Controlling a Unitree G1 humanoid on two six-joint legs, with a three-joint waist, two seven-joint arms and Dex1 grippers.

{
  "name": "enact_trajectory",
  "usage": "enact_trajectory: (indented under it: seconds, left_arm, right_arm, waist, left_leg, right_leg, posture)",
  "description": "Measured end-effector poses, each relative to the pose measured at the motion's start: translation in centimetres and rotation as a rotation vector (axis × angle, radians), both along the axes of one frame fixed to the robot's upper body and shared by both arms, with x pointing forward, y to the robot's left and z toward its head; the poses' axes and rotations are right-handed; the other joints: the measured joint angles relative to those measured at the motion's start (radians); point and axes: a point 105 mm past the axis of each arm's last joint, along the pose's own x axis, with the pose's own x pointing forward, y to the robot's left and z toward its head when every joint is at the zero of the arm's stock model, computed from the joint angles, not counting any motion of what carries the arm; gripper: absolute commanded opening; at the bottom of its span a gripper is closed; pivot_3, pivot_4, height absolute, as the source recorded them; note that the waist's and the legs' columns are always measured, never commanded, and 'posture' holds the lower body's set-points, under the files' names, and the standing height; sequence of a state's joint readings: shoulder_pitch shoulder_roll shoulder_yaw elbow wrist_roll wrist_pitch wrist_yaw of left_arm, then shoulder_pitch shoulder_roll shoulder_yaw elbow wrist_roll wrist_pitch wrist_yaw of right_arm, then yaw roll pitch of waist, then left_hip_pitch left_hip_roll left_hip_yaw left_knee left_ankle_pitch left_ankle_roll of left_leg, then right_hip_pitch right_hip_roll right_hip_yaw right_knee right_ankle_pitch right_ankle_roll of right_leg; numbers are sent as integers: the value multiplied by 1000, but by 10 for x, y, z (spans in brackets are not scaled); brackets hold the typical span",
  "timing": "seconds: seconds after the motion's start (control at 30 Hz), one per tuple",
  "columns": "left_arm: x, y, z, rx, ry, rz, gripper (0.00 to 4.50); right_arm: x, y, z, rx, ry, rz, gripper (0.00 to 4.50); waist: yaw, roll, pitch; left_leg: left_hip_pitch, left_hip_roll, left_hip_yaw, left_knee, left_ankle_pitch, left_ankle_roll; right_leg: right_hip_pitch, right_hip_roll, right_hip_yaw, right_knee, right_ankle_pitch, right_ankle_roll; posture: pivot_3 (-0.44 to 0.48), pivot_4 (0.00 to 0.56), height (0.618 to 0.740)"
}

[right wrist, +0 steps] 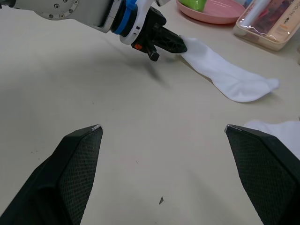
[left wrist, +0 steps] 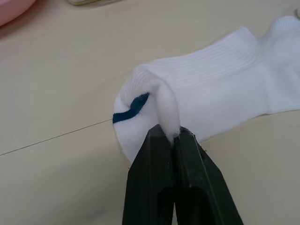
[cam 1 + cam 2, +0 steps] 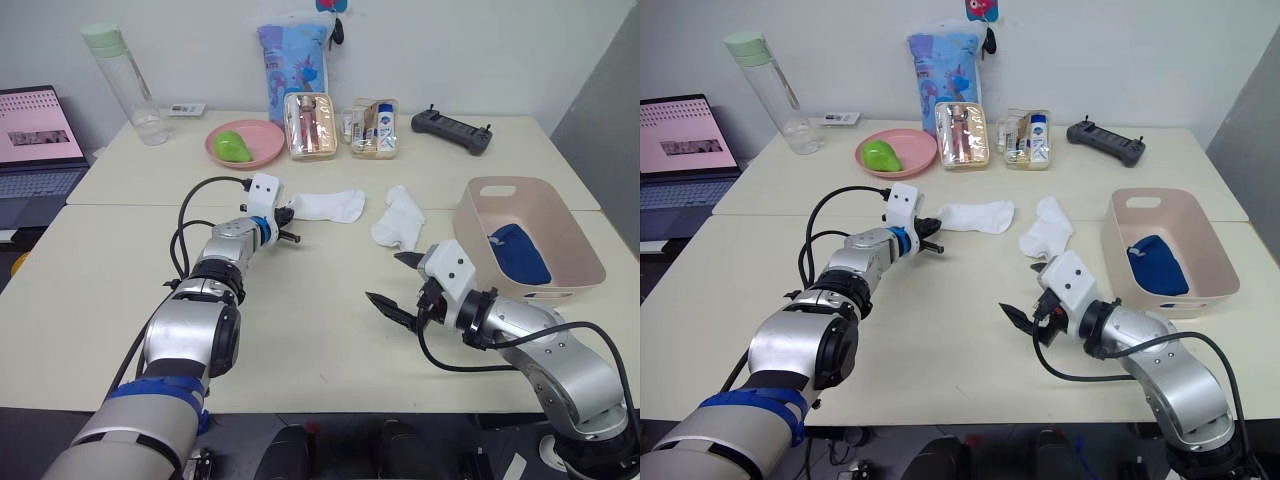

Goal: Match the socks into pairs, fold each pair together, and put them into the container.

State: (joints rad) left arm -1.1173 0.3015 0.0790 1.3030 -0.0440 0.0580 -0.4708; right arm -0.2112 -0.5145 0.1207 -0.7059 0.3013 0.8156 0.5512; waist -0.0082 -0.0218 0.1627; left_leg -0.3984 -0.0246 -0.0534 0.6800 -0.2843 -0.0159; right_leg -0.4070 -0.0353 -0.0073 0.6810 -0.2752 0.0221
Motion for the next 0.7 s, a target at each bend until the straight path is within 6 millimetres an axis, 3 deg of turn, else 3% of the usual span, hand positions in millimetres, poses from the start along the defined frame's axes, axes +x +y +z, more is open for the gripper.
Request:
enact_trajectory:
  seconds: [0.2, 0.3, 0.43, 0.53, 0.7]
  left_arm:
    - [-5, -1, 2, -27, -11, -74, 18]
    - [-17, 11, 0, -18, -45, -150, 18]
    - [-63, 32, -29, -6, 14, -253, 18]
    - [-91, 36, -28, 17, 42, -322, 18]
    - [-166, 47, -39, 42, 151, -481, 18]
  right_arm:
    - [-3, -3, -2, -23, 0, 1, 4500]
    - [-5, -1, -3, -22, 8, 15, 4500]
    - [-7, 1, -5, -31, 20, 35, 4500]
    - [-7, 5, -2, -24, 16, 60, 4500]
    - [-7, 5, 2, -38, 14, 80, 4500]
  waist:
    - [-1, 0, 0]
    - [-11, 1, 0]
    - [-28, 1, 0]
    - [-20, 1, 0]
    - [-21, 1, 0]
  left_leg:
    - [0, 0, 0, 0, 0, 0]
    - [1, 1, 1, 0, 0, 0]
    - [1, 2, -1, -1, 3, -5]
    - [1, 1, -2, -1, 1, -2]
    - [2, 2, -2, -2, 1, -2]
  right_leg:
    - [0, 0, 0, 0, 0, 0]
    - [0, 0, 2, 0, 0, 0]
    - [0, 0, 7, 1, 0, -1]
    - [1, 0, 6, 1, 0, -1]
    - [1, -1, 7, 0, 0, -1]
  posture:
    - [0, 150, 733]
    - [0, 150, 733]
    - [0, 150, 733]
    - [0, 150, 733]
    - [0, 150, 733]
